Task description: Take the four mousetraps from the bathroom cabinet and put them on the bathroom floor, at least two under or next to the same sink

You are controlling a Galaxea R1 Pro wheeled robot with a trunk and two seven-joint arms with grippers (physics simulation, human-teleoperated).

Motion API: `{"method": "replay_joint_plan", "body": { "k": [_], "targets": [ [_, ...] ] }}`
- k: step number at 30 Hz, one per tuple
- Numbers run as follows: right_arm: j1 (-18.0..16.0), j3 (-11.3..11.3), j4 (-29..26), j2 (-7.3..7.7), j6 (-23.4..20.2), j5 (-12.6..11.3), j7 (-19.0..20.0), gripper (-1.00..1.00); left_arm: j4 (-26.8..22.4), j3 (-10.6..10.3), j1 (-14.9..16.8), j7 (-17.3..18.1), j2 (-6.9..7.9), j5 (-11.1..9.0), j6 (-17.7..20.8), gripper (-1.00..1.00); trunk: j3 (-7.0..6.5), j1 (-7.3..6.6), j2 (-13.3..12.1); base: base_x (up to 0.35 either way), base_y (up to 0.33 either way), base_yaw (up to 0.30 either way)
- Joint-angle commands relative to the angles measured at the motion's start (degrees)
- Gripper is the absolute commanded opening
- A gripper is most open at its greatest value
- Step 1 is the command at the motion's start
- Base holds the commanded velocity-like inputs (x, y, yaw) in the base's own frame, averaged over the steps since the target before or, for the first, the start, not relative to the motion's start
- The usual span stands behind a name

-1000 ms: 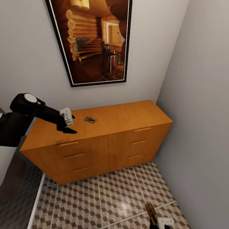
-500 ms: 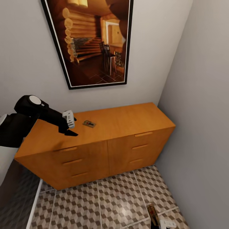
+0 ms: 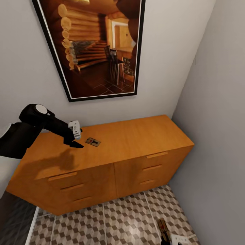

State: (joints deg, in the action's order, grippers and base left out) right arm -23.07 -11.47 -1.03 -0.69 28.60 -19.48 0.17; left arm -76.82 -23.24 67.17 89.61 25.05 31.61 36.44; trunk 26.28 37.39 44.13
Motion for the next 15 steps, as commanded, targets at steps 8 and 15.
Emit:
{"method": "replay_joint_plan", "body": {
  "k": [8,15],
  "targets": [
    [-0.05,-0.49,0.07,-0.09,0.22,-0.57,0.01,-1.00,0.14,-0.73,0.06,0.39,0.05,0.38,0.57,1.00,0.06,0.03,0.05,0.180,0.000,0.000],
    [-0.05,-0.49,0.07,-0.10,0.22,-0.58,0.01,-1.00,0.21,-0.99,0.06,0.39,0.00,0.38,0.34,1.00,0.06,0.03,0.05,0.040,0.000,0.000]
  ]
}}
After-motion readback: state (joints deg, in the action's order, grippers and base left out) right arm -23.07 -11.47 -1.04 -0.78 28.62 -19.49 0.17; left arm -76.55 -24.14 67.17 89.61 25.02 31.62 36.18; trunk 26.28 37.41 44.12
